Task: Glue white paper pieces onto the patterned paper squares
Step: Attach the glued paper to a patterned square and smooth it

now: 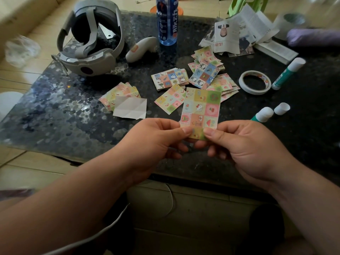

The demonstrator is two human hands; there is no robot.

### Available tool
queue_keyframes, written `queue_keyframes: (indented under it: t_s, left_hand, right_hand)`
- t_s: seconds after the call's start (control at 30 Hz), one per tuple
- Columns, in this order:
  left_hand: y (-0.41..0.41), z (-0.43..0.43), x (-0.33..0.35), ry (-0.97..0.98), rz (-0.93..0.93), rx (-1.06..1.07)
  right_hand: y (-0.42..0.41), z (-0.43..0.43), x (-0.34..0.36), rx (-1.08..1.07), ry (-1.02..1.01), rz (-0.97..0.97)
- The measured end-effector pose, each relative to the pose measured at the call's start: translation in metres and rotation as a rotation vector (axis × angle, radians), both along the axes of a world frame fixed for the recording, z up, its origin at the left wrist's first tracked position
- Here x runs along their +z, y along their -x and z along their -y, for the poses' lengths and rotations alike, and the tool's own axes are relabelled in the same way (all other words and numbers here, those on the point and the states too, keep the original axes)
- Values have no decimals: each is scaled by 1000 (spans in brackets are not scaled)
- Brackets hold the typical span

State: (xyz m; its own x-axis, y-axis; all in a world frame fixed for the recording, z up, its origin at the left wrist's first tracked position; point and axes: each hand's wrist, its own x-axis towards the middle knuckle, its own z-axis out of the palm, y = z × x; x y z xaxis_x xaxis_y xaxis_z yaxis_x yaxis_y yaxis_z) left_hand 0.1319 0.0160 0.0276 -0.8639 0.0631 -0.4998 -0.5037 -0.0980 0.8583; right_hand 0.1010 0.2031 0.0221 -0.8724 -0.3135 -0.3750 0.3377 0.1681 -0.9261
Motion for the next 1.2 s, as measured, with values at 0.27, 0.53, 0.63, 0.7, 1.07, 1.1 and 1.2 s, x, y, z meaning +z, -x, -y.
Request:
queue_keyframes:
  t_s: [0.27,0.53,0.63,0.7,1.07,1.1,1.2]
  left_hand:
    - [1,-2,-4,-54,-74,97]
    - [2,-2,-2,-60,-93,27]
    - [5,1,1,-28,-143,49]
    - [8,6,6,-35,-177,63]
    - [5,15,7,132,-643,-97]
    - [4,15,8,151,-658,-115]
    - [0,16,6,226,-622,-135]
  right_hand:
    - [2,-5,6,29,32,11]
    - [4,-9,14,176,-27,60]
    - [7,-9,18,181,-3,66]
    - [8,-11,18,167,-16,36]
    - [10,-10,3,-198,218,176]
    - [11,-9,4,-217,293,246]
    - [11,-9,10,-155,379,303]
